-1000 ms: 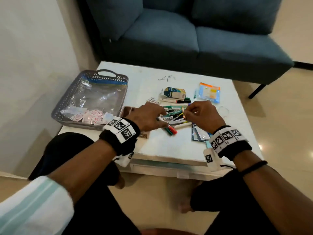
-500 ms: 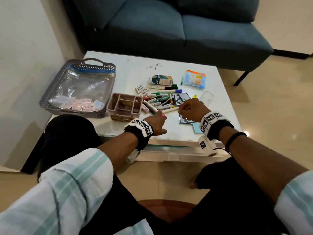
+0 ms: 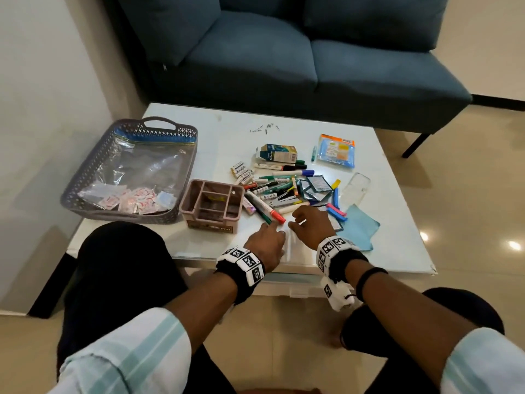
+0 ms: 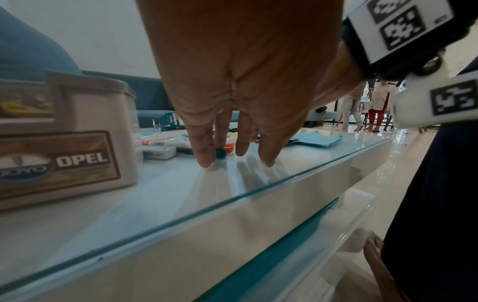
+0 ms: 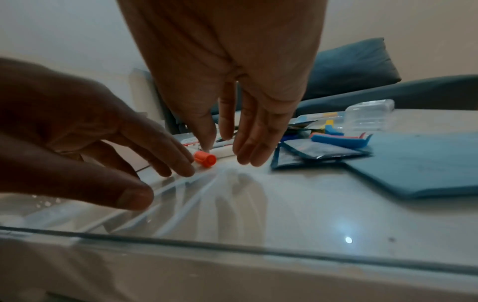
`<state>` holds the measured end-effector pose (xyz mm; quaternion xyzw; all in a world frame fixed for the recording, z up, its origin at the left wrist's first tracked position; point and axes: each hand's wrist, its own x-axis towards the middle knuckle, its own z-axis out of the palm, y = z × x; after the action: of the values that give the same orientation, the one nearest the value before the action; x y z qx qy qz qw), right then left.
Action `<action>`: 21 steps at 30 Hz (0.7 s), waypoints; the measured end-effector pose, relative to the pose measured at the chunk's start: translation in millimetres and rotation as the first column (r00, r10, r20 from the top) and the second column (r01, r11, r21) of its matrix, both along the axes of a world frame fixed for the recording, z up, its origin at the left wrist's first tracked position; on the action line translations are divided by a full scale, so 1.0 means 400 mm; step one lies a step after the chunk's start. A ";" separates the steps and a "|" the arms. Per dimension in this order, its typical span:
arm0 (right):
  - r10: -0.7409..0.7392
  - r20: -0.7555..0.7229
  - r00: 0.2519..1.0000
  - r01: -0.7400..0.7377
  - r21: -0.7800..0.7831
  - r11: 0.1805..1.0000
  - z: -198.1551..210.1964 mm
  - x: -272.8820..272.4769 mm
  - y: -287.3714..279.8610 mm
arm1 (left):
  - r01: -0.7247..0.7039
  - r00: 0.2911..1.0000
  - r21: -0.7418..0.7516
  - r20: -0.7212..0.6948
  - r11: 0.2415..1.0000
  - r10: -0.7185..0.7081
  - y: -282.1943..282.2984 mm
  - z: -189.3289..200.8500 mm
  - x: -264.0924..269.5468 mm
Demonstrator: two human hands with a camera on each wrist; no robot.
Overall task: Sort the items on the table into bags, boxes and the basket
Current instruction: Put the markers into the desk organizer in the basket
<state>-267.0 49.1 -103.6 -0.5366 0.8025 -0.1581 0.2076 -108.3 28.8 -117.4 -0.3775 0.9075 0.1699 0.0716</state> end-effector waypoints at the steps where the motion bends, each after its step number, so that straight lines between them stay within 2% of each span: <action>1: -0.013 -0.009 1.000 0.013 -0.009 1.000 0.000 0.017 -0.011 | 0.009 0.999 0.006 -0.034 1.000 -0.009 -0.001 -0.004 0.008; 4: -0.030 -0.028 0.999 0.031 0.024 0.999 -0.003 0.057 -0.038 | 0.038 0.993 -0.026 -0.113 0.999 -0.041 -0.015 -0.007 0.027; 8: -0.037 -0.048 0.998 0.040 0.058 0.997 -0.032 0.075 -0.079 | 0.026 0.997 -0.081 -0.065 0.996 -0.031 -0.049 0.006 0.043; 11: -0.047 -0.034 0.998 0.050 0.092 0.995 -0.039 0.072 -0.088 | 0.067 0.995 -0.117 -0.060 0.991 -0.074 -0.064 0.025 0.036; 15: -0.113 0.035 0.993 0.112 0.042 0.993 -0.041 0.042 -0.068 | 0.127 0.991 -0.175 -0.009 0.976 -0.131 -0.078 0.038 0.021; 18: -0.108 0.105 0.989 0.110 -0.007 0.994 -0.037 0.018 -0.056 | 0.176 0.984 -0.226 0.026 0.958 -0.175 -0.088 0.041 0.015; 21: -0.126 0.181 0.975 0.145 -0.095 0.985 -0.014 0.005 -0.037 | 0.212 0.976 -0.287 0.007 0.934 -0.219 -0.088 0.038 0.012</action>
<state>-264.8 34.2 -109.3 -0.4752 0.8062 -0.2612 0.2365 -103.5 -6.4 -102.4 -0.2801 0.9591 0.0331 0.0230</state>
